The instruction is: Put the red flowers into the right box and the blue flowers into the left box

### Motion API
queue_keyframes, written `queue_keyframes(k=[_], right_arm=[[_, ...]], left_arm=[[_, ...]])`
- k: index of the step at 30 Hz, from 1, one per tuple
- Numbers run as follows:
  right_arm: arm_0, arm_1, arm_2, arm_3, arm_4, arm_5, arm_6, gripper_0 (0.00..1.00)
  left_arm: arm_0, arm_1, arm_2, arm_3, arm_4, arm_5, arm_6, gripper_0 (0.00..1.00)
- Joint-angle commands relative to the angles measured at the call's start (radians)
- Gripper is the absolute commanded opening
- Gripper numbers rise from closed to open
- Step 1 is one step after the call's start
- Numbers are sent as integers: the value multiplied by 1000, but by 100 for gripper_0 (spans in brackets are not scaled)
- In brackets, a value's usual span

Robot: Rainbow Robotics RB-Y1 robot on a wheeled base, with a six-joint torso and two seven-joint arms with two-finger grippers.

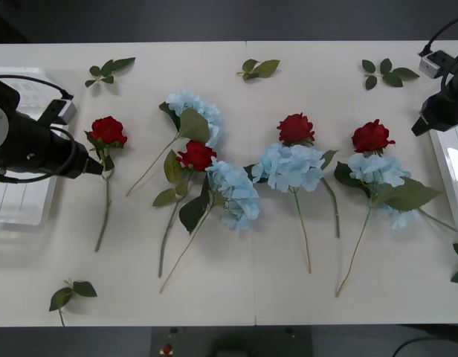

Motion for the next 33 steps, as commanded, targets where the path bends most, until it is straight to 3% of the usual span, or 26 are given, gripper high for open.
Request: queue_keyframes(k=[1, 5, 13, 27, 33], right_arm=[[-21, 2, 47, 13, 26, -44, 56, 100], [-21, 32, 76, 38, 47, -79, 62, 100], [-21, 53, 205, 53, 77, -186, 53, 100], [-21, 133, 216, 170, 101, -257, 59, 100], [-21, 150, 245, 196, 103, -291, 59, 100]], left_arm=[[-46, 31, -57, -19, -21, 8, 142, 100], [-80, 25, -120, 0, -53, 10, 214, 100], [-178, -81, -147, 173, -101, 64, 226, 100], [-301, -233, -147, 437, -188, 76, 216, 100], [-347, -251, -218, 523, -197, 28, 211, 100]])
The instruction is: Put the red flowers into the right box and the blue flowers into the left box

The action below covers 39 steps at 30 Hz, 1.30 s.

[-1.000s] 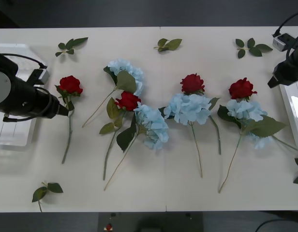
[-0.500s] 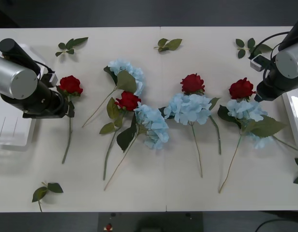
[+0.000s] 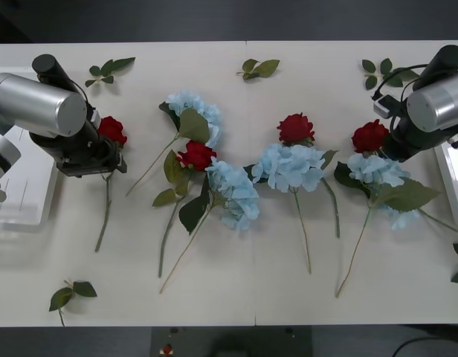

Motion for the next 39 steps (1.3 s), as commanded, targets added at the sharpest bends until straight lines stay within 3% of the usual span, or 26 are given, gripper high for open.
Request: queue_keyframes(k=[1, 27, 28, 30, 39], right_arm=[[-21, 7, 12, 13, 8, -17, 22, 100], [-21, 84, 23, 114, 34, -77, 22, 87], [-21, 88, 23, 116, 39, -78, 22, 48], [-21, 90, 23, 116, 42, -78, 22, 30], [-21, 110, 22, 145, 39, -101, 22, 0]], left_arm=[[-55, 14, -63, 33, 2, -51, -1, 100], [-57, -18, -99, 102, 17, -149, -40, 100], [-58, -28, -99, 122, 23, -164, -52, 100], [-58, -35, -97, 140, 27, -186, -80, 100], [-58, -43, -86, 160, 34, -198, -107, 100]])
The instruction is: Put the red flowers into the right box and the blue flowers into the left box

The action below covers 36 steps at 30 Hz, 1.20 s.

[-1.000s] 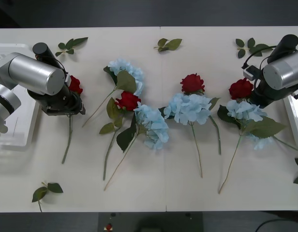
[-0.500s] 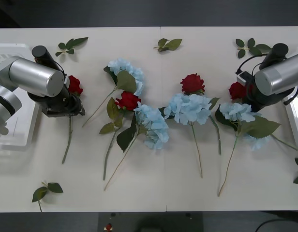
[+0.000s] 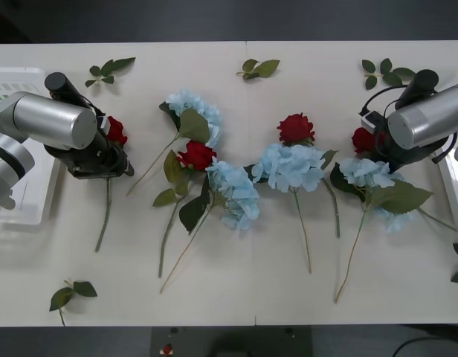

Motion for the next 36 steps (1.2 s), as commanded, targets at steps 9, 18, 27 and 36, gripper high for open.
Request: queue_keyframes(k=[9, 18, 27, 36], right_arm=[[-21, 19, -13, 20, 10, -22, 18, 0], [-61, -47, -79, 20, -64, 28, 32, 0], [-164, -216, -169, -78, -56, 270, 85, 0], [-171, -378, -191, -156, 46, 314, 137, 0]], left_arm=[[-24, -5, 4, -4, 6, -4, -36, 0], [-24, 5, 63, -55, -30, 68, -58, 0], [-23, 34, 204, -136, -59, 209, -173, 0], [16, 64, 349, -257, -49, 254, -378, 0]])
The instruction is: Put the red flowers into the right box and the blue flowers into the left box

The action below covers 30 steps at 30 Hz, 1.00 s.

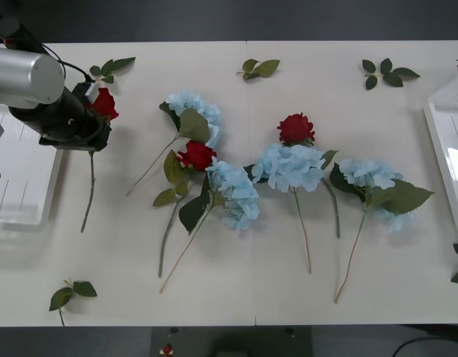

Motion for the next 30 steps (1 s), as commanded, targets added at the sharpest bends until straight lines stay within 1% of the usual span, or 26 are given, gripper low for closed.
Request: queue_keyframes(k=[1, 3, 5, 7, 10, 12, 13, 20, 23, 26, 30], right_arm=[[-19, -65, -21, 8, 73, -25, 59, 0], [-13, -68, -21, 28, 113, -57, 63, 0], [-2, -68, -21, 69, 145, -121, 64, 0], [4, -65, -20, 101, 160, -170, 64, 0], [16, -50, -20, 189, 173, -285, 66, 0], [22, -38, -20, 227, 187, -333, 64, 0], [24, -24, -20, 266, 205, -374, 63, 0], [35, 22, -20, 414, 265, -497, 52, 0], [53, 44, -20, 462, 272, -558, 41, 0], [59, 62, -20, 499, 274, -612, 26, 0], [62, 87, -20, 568, 272, -695, 10, 0]], left_arm=[[39, 44, 103, -140, 9, 3, -162, 0], [71, 44, 145, -197, 16, 3, -211, 0], [115, 43, 195, -287, 31, 4, -270, 0], [139, 43, 223, -332, 60, 4, -299, 0], [180, 41, 280, -398, 158, 6, -371, 0], [192, 41, 293, -410, 213, 6, -399, 0], [201, 41, 309, -410, 290, 6, -425, 0], [221, 41, 330, -408, 612, 20, -555, 0], [221, 35, 329, -407, 747, 30, -618, 0], [221, 15, 329, -408, 859, 40, -669, 0], [214, -28, 326, -408, 953, 41, -745, 0]])
